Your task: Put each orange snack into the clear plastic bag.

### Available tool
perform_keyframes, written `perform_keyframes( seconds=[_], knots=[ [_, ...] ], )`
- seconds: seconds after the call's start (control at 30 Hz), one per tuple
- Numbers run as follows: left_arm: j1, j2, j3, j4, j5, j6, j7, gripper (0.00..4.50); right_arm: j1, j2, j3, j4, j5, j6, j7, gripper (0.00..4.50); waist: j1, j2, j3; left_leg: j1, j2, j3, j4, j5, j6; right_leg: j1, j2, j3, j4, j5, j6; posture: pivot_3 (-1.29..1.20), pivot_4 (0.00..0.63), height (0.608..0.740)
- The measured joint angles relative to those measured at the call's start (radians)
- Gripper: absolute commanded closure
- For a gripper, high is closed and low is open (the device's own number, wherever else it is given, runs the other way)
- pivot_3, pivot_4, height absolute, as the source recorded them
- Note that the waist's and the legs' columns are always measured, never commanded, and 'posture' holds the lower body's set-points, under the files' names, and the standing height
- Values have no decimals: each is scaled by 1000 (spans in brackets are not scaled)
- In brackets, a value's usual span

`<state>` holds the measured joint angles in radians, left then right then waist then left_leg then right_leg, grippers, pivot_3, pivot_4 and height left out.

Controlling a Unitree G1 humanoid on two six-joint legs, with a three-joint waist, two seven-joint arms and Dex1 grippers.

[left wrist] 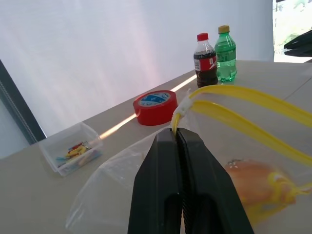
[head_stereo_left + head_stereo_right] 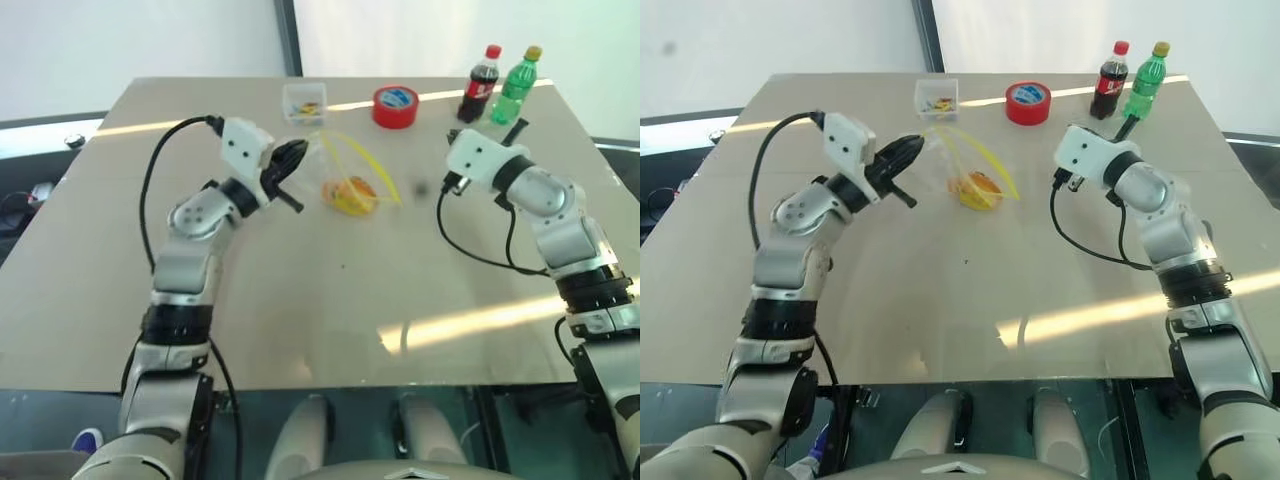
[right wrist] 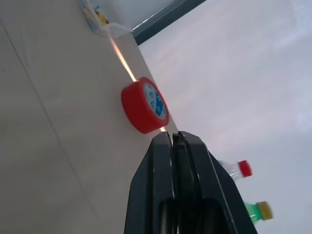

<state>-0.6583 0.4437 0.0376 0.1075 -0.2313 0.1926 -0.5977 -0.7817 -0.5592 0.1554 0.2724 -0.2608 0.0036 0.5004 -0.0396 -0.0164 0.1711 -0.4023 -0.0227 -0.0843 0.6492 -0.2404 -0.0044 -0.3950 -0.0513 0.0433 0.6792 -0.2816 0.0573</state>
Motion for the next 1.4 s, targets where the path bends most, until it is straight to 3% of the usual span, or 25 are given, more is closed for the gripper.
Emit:
perform_keyframes(
  seconds=[0.03,0.07,0.1,0.27,0.43,0.7,0.8,0.97,1.2,1.4],
  knots=[
    [-17,-1,-6,18,2,-10,-11,4500,19,8,-17,-41,55,49,46,4382,0,0,0,-1,0,0,0,0,0,-1,0,0,0,0,0,0,150,740],
    [-31,-1,-7,32,2,-19,-18,4500,41,14,-29,-88,105,94,86,3857,-1,0,0,-2,1,0,0,0,0,-1,0,0,-1,0,0,0,150,740],
    [-40,0,-7,37,3,-28,-21,4500,68,18,-42,-141,147,140,114,3616,-2,0,0,-4,1,0,0,0,0,-3,0,0,-1,0,0,0,150,740],
    [-38,7,-7,51,7,-44,-39,4500,223,22,-50,-391,247,338,181,1319,1,0,0,-13,1,-2,4,1,-1,-11,-1,-2,2,0,0,0,150,740],
    [-28,8,-6,50,7,-43,-39,4500,278,46,-23,-531,304,475,195,1319,0,0,0,-12,0,-2,5,0,0,-11,-1,-2,3,0,0,0,150,740],
    [-4,8,-7,31,7,-32,-39,4500,238,110,3,-486,327,519,184,1319,-2,0,0,-12,-1,-2,5,1,-2,-11,-1,-2,3,0,0,0,150,740],
    [4,5,-7,11,7,-26,-38,4500,201,165,9,-422,340,521,171,2107,-2,0,0,-12,-1,-2,5,1,-2,-11,-1,-2,4,0,0,0,150,740],
    [17,5,-6,-11,5,-17,-36,4500,181,185,16,-381,348,521,170,4389,3,0,0,-13,-1,-3,5,1,-2,-11,-1,-2,3,0,0,0,150,740],
    [18,5,-6,-26,1,6,-31,4500,179,172,25,-374,347,512,171,4454,0,0,0,-12,-1,-3,5,1,-2,-11,-1,-2,3,0,0,0,150,740],
    [-25,-5,-7,-19,-7,13,-26,4500,65,61,-11,-262,256,376,97,4454,4,0,0,-13,-2,-3,5,1,-2,-12,-1,-3,4,0,0,0,150,740]
  ],
)
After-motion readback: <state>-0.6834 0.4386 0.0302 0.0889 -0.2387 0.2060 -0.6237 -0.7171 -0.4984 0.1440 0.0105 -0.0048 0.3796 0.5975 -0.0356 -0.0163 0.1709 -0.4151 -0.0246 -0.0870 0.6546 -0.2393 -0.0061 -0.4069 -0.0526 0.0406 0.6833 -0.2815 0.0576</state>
